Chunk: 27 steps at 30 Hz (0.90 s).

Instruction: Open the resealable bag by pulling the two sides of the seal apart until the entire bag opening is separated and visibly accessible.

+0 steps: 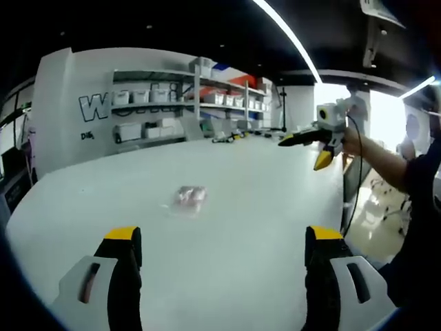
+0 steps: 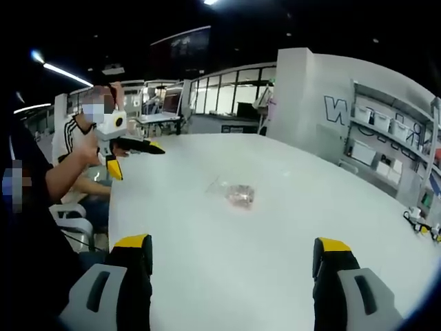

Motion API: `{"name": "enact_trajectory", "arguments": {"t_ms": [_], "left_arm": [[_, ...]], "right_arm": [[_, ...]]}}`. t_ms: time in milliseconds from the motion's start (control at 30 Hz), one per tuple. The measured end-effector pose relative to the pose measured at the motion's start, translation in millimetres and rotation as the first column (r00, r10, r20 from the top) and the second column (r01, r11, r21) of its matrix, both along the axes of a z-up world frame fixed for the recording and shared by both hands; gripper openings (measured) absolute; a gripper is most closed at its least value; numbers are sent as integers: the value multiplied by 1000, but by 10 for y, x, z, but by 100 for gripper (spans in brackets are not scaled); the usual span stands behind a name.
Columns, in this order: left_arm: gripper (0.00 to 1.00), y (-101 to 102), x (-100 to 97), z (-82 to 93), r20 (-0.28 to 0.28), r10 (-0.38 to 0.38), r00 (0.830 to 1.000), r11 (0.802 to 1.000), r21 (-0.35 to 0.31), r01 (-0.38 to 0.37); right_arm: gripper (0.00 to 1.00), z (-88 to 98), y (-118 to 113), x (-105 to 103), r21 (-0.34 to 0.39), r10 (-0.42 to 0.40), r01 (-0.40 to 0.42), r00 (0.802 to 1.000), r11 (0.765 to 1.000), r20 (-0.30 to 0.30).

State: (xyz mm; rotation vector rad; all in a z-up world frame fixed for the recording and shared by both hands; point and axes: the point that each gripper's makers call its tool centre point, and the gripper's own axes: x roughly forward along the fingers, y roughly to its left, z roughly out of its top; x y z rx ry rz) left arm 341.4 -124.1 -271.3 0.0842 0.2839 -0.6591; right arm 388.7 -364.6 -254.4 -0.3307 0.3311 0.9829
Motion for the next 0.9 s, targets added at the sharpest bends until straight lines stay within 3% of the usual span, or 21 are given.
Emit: {"name": "enact_trajectory", "arguments": {"t_ms": [900], "left_arm": [[97,-85,-30,20,-2,-8,1000,1000,7,8]], "right_arm": [[93,-54,407,255,6,42,-42,999,999,13]]}}
